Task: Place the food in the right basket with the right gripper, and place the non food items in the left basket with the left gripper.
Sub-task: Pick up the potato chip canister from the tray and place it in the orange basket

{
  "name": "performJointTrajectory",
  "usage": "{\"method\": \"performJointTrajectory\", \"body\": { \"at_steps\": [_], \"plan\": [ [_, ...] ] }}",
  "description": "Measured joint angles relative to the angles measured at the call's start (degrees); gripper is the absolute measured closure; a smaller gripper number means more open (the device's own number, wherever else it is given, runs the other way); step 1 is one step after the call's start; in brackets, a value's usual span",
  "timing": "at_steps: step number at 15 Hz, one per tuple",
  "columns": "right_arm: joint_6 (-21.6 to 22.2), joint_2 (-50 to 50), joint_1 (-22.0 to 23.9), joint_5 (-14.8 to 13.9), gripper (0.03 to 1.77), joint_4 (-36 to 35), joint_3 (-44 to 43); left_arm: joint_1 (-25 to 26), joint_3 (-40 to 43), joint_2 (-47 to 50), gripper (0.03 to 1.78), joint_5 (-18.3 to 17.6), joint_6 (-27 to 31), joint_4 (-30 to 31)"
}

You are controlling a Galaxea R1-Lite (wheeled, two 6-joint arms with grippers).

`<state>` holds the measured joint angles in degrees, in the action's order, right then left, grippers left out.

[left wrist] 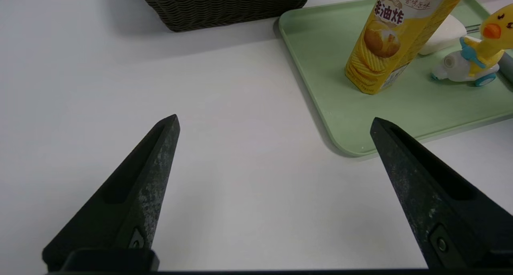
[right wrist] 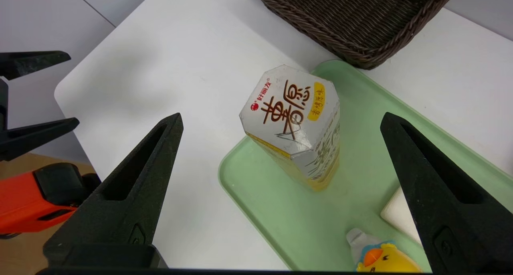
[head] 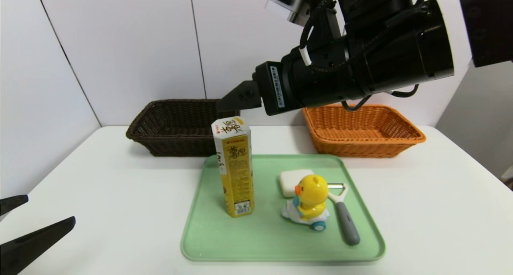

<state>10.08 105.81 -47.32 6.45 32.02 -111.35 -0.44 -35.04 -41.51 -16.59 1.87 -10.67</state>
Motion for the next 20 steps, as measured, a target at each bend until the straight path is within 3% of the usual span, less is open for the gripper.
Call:
{"method": "performJointTrajectory", "body": {
  "at_steps": [4,10,16,18,20],
  "plan": [
    [-5.1,-1.9,1.0,1.8,0.10,-0.9,6.4,0.0,0.0,0.5,0.12,0.0,0.1,0.0],
    [-17.5,-5.3,5.9,14.7,0.10,-17.2,22.3,0.0,0.1,0.4,0.12,-0.2,0.0,0.0],
    [-28.9,-6.8,13.1,31.9,0.10,-24.9,32.2,0.0,1.2,0.6,0.12,-0.2,-0.1,0.0],
    [-30.3,-6.3,14.4,34.5,0.10,-30.0,34.6,0.1,1.4,0.9,0.12,-0.2,-0.6,0.0],
    [-30.5,-4.6,14.7,34.8,0.10,-37.0,36.5,0.1,1.7,1.4,0.12,-0.2,-1.4,0.0]
  ]
}}
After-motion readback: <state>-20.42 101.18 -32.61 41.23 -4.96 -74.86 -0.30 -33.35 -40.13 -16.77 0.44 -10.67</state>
